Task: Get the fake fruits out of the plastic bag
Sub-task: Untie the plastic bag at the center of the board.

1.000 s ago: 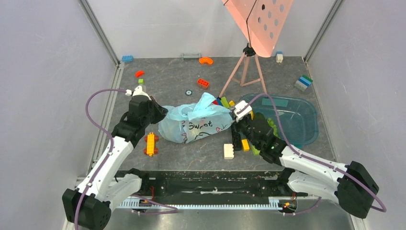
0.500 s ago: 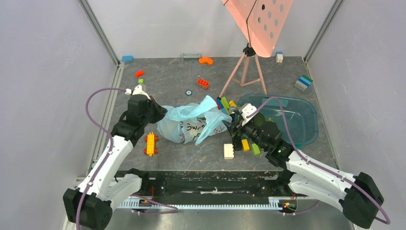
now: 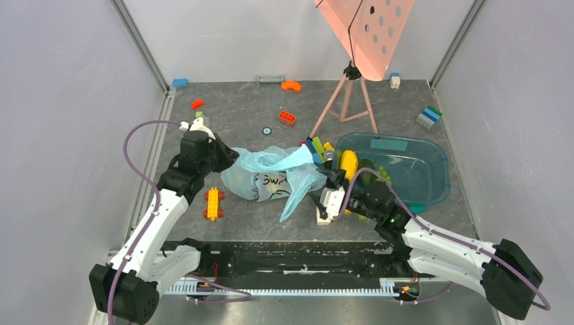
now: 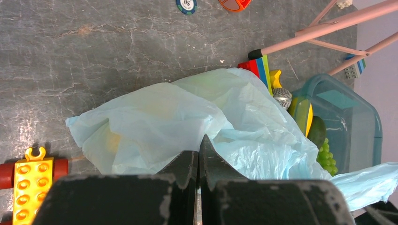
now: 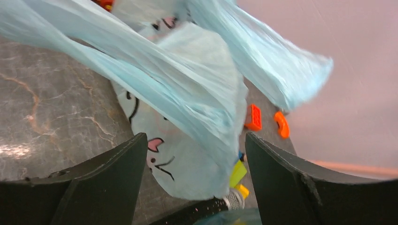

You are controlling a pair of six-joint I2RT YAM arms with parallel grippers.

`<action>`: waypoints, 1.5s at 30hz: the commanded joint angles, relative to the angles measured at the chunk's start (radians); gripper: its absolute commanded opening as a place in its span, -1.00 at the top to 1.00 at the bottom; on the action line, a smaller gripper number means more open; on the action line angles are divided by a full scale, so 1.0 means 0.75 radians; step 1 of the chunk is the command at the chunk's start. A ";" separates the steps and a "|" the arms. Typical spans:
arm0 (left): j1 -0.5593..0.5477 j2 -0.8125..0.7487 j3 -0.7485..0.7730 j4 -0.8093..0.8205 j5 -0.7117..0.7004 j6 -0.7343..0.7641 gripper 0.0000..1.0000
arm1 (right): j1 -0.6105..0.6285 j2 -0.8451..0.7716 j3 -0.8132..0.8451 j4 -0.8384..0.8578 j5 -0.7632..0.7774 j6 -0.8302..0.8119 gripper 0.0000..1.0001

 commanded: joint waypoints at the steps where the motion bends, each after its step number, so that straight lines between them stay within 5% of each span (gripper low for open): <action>1: 0.006 0.007 0.060 0.045 0.041 0.048 0.96 | 0.134 0.053 0.036 0.111 0.015 -0.270 -0.59; 8: 0.006 0.008 0.055 0.050 0.057 0.046 0.96 | 0.252 0.141 0.029 0.415 0.210 -0.221 -0.52; 14: 0.006 -0.015 0.085 0.018 0.066 0.081 0.86 | 0.250 0.212 0.151 0.414 0.518 0.108 0.15; 18: 0.006 -0.037 0.120 -0.001 0.085 0.123 0.50 | 0.251 0.228 0.173 0.388 0.573 0.259 0.74; 20: 0.006 -0.056 0.137 -0.003 0.088 0.147 0.14 | 0.250 0.228 0.175 0.395 0.597 0.365 0.98; 26: 0.006 -0.136 0.167 0.124 0.238 0.283 -0.52 | 0.239 0.230 0.241 0.291 0.709 0.723 1.00; 33: -0.059 0.023 0.356 0.185 0.465 0.420 -0.61 | 0.227 0.199 0.229 0.265 0.488 0.784 1.00; 39: -0.436 0.207 0.562 0.081 0.253 0.602 -0.71 | 0.225 0.166 0.179 0.279 0.489 0.748 1.00; 45: -0.574 0.300 0.604 0.112 0.229 0.641 -0.81 | 0.224 0.166 0.172 0.279 0.468 0.755 1.00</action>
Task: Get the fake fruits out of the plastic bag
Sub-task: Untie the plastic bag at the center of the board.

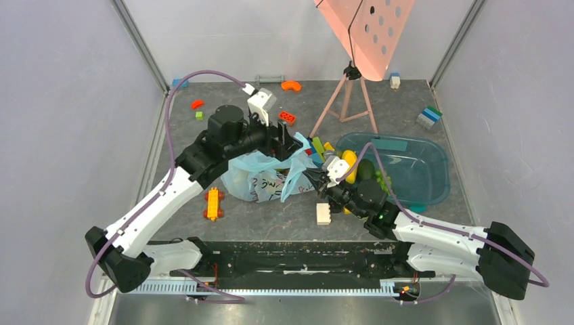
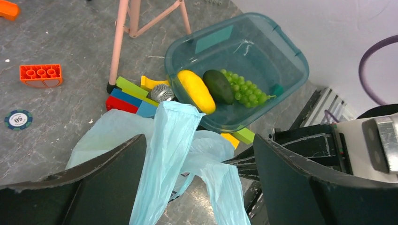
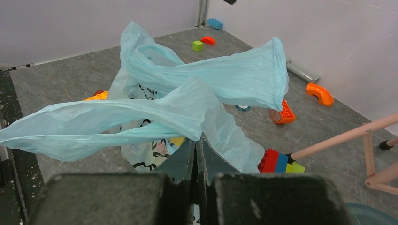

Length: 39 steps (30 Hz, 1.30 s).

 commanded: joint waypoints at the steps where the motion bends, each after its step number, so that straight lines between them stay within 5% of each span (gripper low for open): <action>1: -0.056 0.042 0.062 0.004 -0.065 0.145 -0.83 | -0.004 -0.021 -0.011 0.034 -0.040 0.020 1.00; 20: -0.208 0.236 0.071 -0.073 -0.441 0.335 -0.88 | -0.006 -0.030 -0.035 0.040 -0.100 0.023 1.00; 30: -0.227 0.242 0.043 -0.034 -0.343 0.338 -0.83 | -0.007 -0.036 -0.043 0.051 -0.103 0.025 1.00; 39: -0.226 0.263 0.068 -0.084 -0.458 0.320 -0.03 | -0.007 -0.046 -0.042 0.074 -0.069 0.050 1.00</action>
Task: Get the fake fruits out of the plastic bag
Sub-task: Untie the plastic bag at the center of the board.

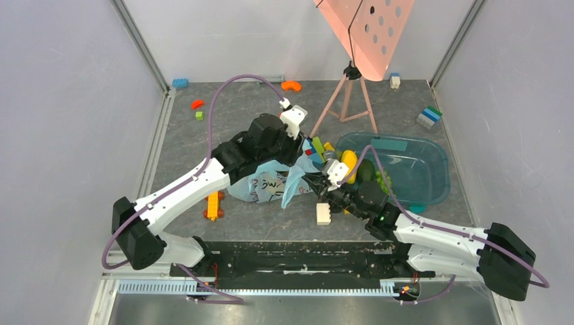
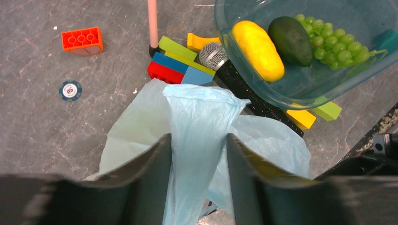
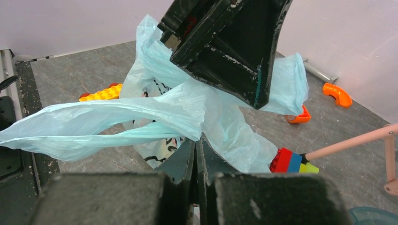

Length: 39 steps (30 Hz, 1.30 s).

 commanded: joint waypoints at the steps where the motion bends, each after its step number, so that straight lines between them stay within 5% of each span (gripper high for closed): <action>1: -0.005 -0.019 0.039 0.022 -0.074 0.029 0.11 | -0.007 -0.035 0.001 0.077 0.038 0.042 1.00; 5: -0.005 -0.087 0.045 0.024 -0.182 0.021 0.52 | -0.011 -0.026 0.106 -0.012 0.113 0.149 1.00; 17: 0.178 -0.290 0.158 0.061 -0.383 -0.006 0.86 | -0.091 0.127 0.475 -0.154 0.513 0.572 1.00; 22: 0.232 -0.402 0.043 0.108 -0.360 -0.037 0.96 | -0.185 0.081 0.378 -0.164 0.585 0.824 0.96; 29: 0.235 -0.512 -0.095 0.129 -0.274 -0.064 0.96 | -0.194 0.023 0.210 0.047 0.145 0.208 -0.23; 33: 0.235 -0.511 -0.098 0.127 -0.248 -0.070 0.96 | -0.194 0.035 0.165 0.107 -0.025 -0.082 -0.48; 39: 0.235 -0.511 -0.098 0.128 -0.234 -0.068 0.96 | -0.189 0.075 0.152 0.291 -0.264 -0.213 -0.56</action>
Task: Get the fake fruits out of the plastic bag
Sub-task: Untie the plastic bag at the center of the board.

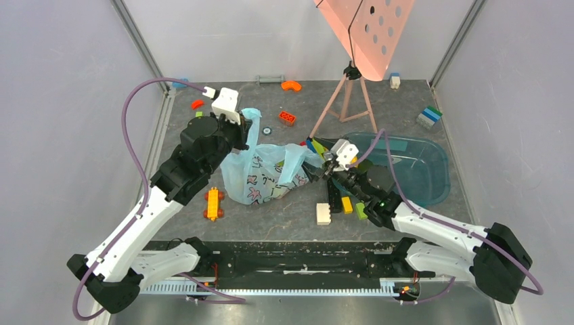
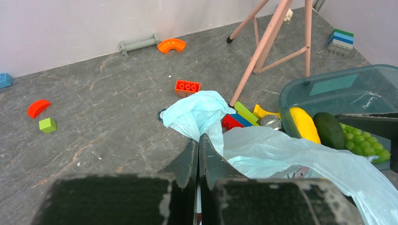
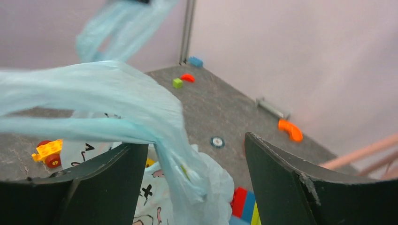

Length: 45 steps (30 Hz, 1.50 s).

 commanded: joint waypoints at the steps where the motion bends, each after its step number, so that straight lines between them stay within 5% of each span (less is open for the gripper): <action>1: 0.008 -0.019 -0.001 0.054 0.027 -0.037 0.96 | 0.009 0.024 -0.010 0.252 -0.269 -0.215 -0.57; 14: 0.009 -0.023 0.011 0.063 0.027 -0.020 0.96 | 0.106 0.210 0.251 0.260 -0.314 -0.372 -0.46; 17: 0.025 -0.005 0.041 0.066 0.024 -0.008 0.96 | 0.105 0.227 0.312 0.261 -0.235 -0.312 -0.16; 24: 0.328 0.197 0.292 0.085 0.261 -0.079 0.96 | 0.097 0.460 0.780 -0.115 0.158 -0.203 1.00; 28: 0.424 0.346 0.477 0.089 0.338 -0.043 0.96 | 0.030 0.741 1.212 -0.351 0.193 -0.163 1.00; 35: 0.549 0.493 0.674 0.179 0.481 -0.018 0.96 | -0.076 1.073 1.715 -0.414 0.182 -0.139 1.00; 41: 0.578 0.398 0.535 0.418 0.504 -0.057 0.96 | -0.101 1.003 1.549 -0.193 0.140 -0.125 1.00; 45: 0.578 0.167 0.126 0.722 0.559 -0.126 0.96 | -0.103 0.863 1.262 -0.207 0.124 -0.070 0.95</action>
